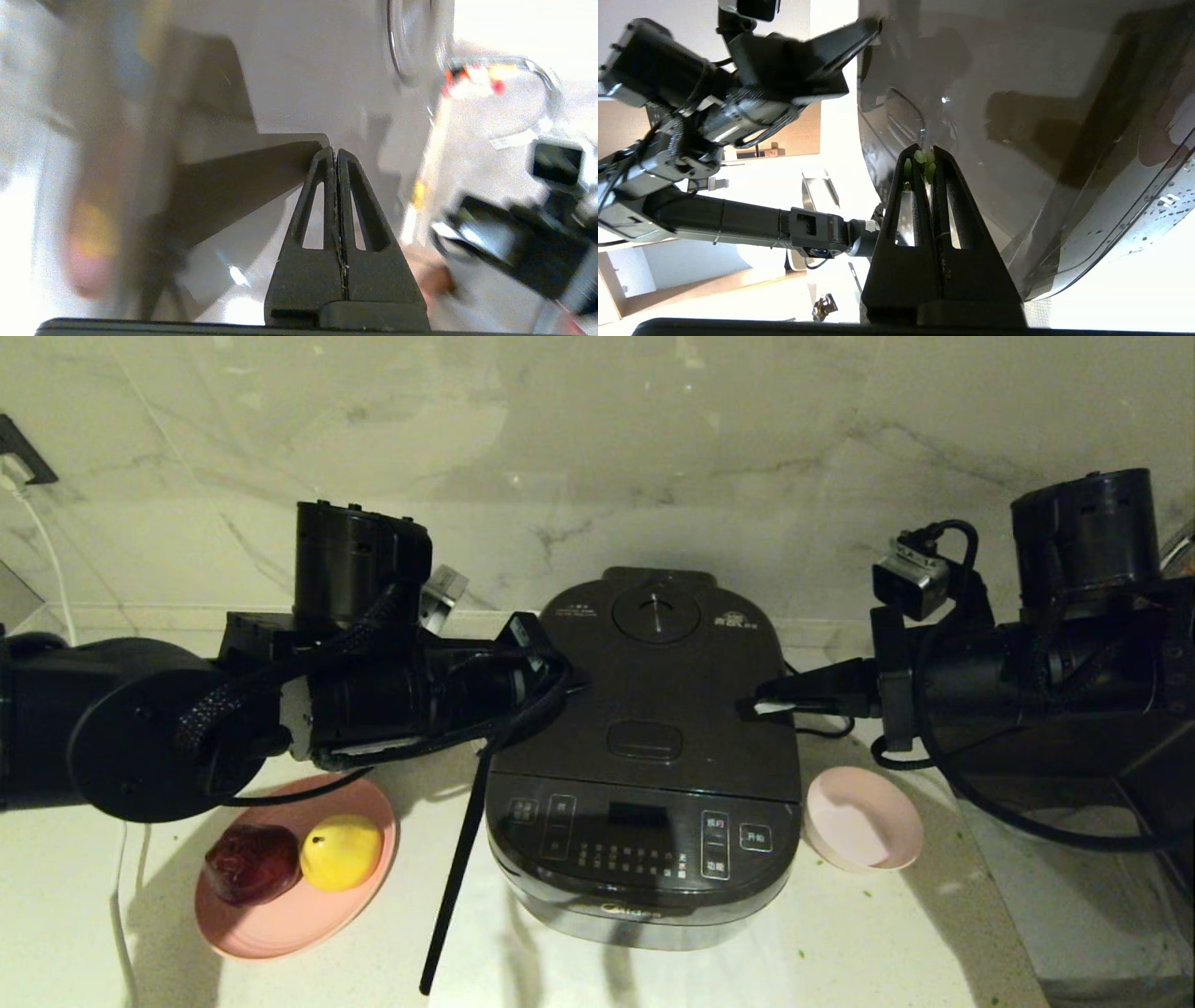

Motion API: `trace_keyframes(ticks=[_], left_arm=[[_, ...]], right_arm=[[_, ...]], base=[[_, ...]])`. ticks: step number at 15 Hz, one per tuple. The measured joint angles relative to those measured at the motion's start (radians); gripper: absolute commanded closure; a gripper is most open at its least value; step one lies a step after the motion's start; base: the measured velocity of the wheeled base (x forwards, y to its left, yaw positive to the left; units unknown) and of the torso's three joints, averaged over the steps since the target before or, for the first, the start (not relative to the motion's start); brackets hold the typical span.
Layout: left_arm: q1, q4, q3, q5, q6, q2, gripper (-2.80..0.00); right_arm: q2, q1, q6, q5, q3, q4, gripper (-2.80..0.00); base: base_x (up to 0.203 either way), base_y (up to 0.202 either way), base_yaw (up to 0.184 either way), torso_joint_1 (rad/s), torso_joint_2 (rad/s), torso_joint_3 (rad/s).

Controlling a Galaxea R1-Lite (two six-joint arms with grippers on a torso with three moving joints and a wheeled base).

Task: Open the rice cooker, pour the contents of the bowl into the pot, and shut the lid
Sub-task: Close the rice cooker

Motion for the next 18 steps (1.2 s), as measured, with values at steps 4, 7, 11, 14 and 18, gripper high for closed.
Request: trace_keyframes(ticks=[4, 7, 11, 14, 18], left_arm=[[0.001, 0.009, -0.008, 0.031, 0.018, -0.032, 0.00], [0.000, 0.002, -0.016, 0.031, 0.019, -0.053, 0.00], [0.000, 0.005, -0.036, 0.029, 0.025, -0.079, 0.00], [0.000, 0.008, -0.038, 0.052, 0.053, -0.093, 0.00], [0.000, 0.028, -0.033, 0.255, 0.222, -0.131, 0.00]], right_arm=[[-0.024, 0.005, 0.001, -0.001, 0.002, 0.031, 0.00], [-0.028, 0.005, 0.000, -0.001, 0.016, 0.029, 0.00], [-0.029, 0.005, 0.000, -0.001, 0.028, 0.021, 0.00], [-0.034, 0.004, 0.000, -0.002, 0.028, 0.029, 0.00], [-0.046, 0.009, -0.043, -0.140, 0.028, 0.035, 0.00]], base=[[0.000, 0.000, 0.000, 0.000, 0.00, 0.000], [0.000, 0.000, 0.000, 0.000, 0.00, 0.000], [0.000, 0.000, 0.000, 0.000, 0.00, 0.000], [0.000, 0.000, 0.000, 0.000, 0.00, 0.000], [0.000, 0.000, 0.000, 0.000, 0.00, 0.000]])
